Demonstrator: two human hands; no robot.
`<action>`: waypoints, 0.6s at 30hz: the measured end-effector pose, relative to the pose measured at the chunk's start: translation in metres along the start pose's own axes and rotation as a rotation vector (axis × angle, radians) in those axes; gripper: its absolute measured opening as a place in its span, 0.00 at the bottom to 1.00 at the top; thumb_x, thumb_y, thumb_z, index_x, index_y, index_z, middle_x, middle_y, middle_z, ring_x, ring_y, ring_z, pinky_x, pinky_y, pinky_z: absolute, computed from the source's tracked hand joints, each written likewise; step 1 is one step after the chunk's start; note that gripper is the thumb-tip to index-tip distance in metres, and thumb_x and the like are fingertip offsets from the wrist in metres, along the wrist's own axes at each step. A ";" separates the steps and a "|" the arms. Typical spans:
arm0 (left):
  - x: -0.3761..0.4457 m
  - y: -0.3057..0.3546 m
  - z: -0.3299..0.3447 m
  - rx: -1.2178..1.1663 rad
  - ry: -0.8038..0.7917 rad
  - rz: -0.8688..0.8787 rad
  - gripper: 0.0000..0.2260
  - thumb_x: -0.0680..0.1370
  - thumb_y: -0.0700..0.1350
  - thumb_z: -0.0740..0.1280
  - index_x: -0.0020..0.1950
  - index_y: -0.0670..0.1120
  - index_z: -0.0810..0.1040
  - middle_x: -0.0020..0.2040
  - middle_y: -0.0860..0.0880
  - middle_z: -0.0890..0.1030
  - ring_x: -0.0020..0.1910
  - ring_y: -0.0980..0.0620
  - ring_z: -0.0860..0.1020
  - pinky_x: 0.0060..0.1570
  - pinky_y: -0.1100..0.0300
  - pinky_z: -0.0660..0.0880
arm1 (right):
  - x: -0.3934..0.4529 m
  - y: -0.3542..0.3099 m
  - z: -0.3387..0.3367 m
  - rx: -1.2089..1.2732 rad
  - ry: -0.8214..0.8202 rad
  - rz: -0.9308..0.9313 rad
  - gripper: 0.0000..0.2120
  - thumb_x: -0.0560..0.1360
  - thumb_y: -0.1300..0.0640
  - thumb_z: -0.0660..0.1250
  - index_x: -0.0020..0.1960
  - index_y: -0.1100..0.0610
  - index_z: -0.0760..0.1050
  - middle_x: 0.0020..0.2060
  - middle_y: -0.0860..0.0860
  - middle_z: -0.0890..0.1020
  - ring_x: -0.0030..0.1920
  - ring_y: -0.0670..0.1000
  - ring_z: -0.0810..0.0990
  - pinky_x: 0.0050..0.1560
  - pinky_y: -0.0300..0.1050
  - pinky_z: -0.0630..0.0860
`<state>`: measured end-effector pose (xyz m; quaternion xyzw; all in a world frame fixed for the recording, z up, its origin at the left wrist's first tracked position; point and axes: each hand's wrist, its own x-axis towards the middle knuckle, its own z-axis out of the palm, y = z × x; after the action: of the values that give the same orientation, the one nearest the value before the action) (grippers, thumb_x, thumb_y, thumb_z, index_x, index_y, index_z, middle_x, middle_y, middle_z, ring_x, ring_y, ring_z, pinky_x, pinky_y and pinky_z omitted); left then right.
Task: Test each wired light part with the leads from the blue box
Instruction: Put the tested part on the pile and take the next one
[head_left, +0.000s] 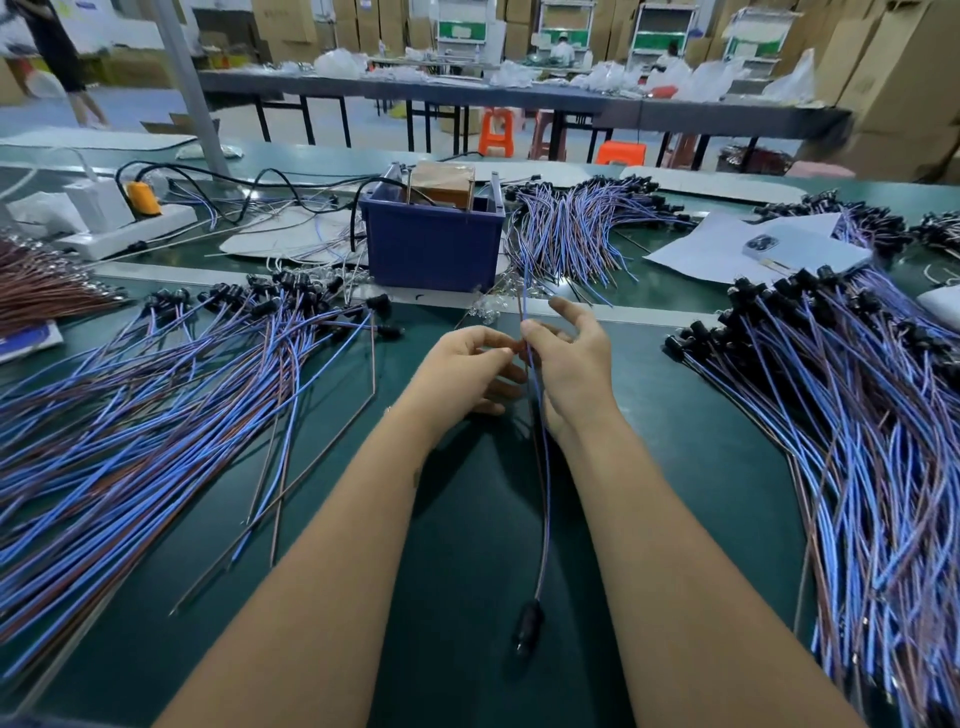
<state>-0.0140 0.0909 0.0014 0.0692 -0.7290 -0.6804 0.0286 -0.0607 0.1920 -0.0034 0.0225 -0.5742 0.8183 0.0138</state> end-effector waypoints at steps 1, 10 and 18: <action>0.001 -0.001 0.004 -0.020 0.030 0.023 0.04 0.80 0.37 0.62 0.52 0.43 0.76 0.38 0.48 0.82 0.31 0.56 0.81 0.30 0.64 0.77 | -0.001 0.000 0.002 0.044 -0.016 0.005 0.17 0.75 0.71 0.65 0.62 0.60 0.70 0.37 0.53 0.77 0.34 0.51 0.75 0.37 0.43 0.75; 0.009 -0.009 0.002 -0.119 0.249 0.157 0.08 0.74 0.33 0.71 0.53 0.41 0.79 0.39 0.46 0.83 0.34 0.53 0.80 0.41 0.57 0.79 | 0.002 0.012 0.018 -0.040 -0.051 0.001 0.03 0.75 0.65 0.69 0.42 0.62 0.79 0.35 0.57 0.80 0.36 0.54 0.78 0.35 0.42 0.78; 0.016 -0.015 -0.010 -0.136 0.296 0.181 0.14 0.73 0.29 0.69 0.56 0.40 0.81 0.38 0.45 0.82 0.34 0.48 0.79 0.34 0.60 0.75 | 0.007 0.020 0.024 -0.267 -0.142 -0.066 0.10 0.76 0.67 0.66 0.37 0.59 0.79 0.30 0.52 0.78 0.29 0.44 0.75 0.33 0.37 0.75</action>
<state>-0.0274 0.0776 -0.0134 0.1007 -0.6724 -0.7052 0.2012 -0.0683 0.1621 -0.0137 0.0970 -0.6765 0.7300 0.0029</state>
